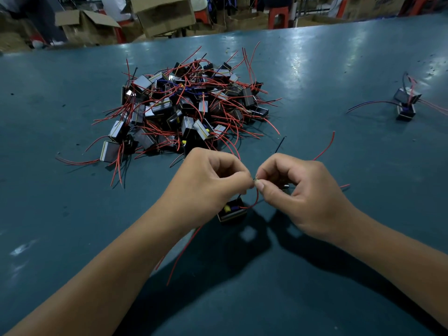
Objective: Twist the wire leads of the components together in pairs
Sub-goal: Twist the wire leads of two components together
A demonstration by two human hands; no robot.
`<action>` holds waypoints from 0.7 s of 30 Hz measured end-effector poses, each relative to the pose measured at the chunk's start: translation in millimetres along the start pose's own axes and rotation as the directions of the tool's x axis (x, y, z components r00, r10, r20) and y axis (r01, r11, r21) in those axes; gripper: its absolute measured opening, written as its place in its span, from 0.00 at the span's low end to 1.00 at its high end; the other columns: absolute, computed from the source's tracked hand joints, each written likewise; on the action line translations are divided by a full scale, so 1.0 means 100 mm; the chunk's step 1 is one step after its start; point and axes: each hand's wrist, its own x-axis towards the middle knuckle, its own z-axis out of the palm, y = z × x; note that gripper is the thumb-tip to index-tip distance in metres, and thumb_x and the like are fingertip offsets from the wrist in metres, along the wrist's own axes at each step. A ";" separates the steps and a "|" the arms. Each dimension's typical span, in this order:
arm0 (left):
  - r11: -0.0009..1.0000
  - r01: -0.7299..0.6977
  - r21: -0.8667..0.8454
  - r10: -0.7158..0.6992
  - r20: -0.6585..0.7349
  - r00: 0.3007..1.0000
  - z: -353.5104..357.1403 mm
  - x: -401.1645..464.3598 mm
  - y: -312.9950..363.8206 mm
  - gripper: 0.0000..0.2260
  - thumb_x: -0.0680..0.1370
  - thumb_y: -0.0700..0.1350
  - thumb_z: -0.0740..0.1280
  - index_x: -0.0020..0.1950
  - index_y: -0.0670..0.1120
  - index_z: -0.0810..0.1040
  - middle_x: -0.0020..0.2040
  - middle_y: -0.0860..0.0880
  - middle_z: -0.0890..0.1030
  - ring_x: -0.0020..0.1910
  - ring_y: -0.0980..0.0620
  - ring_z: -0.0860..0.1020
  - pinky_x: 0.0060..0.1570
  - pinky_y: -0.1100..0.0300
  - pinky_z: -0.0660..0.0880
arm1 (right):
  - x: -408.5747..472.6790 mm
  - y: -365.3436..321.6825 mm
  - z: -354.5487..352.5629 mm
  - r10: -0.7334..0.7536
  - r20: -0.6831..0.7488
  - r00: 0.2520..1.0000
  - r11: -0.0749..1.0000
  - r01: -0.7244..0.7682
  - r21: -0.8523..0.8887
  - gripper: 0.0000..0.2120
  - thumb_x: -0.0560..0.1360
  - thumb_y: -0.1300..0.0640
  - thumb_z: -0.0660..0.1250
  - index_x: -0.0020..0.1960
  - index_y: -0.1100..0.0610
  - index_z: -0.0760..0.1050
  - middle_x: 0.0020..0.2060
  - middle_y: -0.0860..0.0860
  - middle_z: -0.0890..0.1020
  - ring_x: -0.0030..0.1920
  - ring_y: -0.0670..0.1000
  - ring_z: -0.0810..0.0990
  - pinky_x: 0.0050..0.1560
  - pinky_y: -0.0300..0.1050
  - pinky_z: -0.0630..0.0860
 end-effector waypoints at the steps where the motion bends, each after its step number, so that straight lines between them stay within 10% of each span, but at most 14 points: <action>1: 0.996 0.076 -0.048 -0.076 0.009 0.997 0.00 0.00 0.00 0.06 0.68 0.42 0.69 0.33 0.41 0.82 0.30 0.40 0.78 0.29 0.51 0.68 0.29 0.60 0.61 | 0.00 0.00 0.01 -0.008 0.006 1.000 1.000 0.008 -0.008 0.03 0.74 0.58 0.67 0.42 0.53 0.76 0.32 0.48 0.79 0.31 0.48 0.74 0.35 0.44 0.73; 4: 0.957 0.230 -0.178 -0.223 0.059 0.973 -0.01 0.01 0.00 0.05 0.66 0.42 0.69 0.32 0.42 0.82 0.28 0.44 0.77 0.27 0.52 0.65 0.28 0.60 0.58 | 0.00 -0.01 0.03 -0.002 0.018 1.000 1.000 0.003 -0.011 0.03 0.74 0.58 0.67 0.41 0.53 0.76 0.32 0.50 0.79 0.31 0.50 0.74 0.35 0.46 0.73; 7: 0.985 -0.112 0.134 0.109 0.035 0.993 -0.09 -0.01 -0.04 0.04 0.71 0.43 0.71 0.38 0.45 0.82 0.33 0.53 0.80 0.30 0.57 0.72 0.33 0.66 0.65 | 0.02 0.00 0.01 0.054 0.014 0.998 0.998 -0.054 0.041 0.04 0.74 0.56 0.67 0.41 0.54 0.76 0.32 0.54 0.79 0.33 0.56 0.75 0.36 0.54 0.73; 10: 0.729 -0.487 0.481 0.495 0.120 0.860 -0.17 -0.01 -0.05 0.05 0.74 0.43 0.74 0.49 0.44 0.83 0.44 0.52 0.81 0.40 0.54 0.76 0.43 0.67 0.70 | 0.04 0.01 -0.04 0.114 0.043 0.993 0.982 -0.119 0.148 0.04 0.75 0.57 0.68 0.42 0.57 0.76 0.33 0.61 0.78 0.32 0.59 0.73 0.36 0.58 0.71; 21: 0.451 -0.637 0.625 0.695 0.202 0.690 -0.13 0.08 -0.16 0.06 0.81 0.41 0.70 0.48 0.40 0.85 0.45 0.46 0.82 0.42 0.43 0.78 0.41 0.47 0.75 | 0.06 0.00 -0.08 0.181 0.140 0.973 0.935 -0.214 0.283 0.07 0.78 0.67 0.66 0.42 0.60 0.76 0.31 0.56 0.75 0.32 0.50 0.71 0.35 0.43 0.69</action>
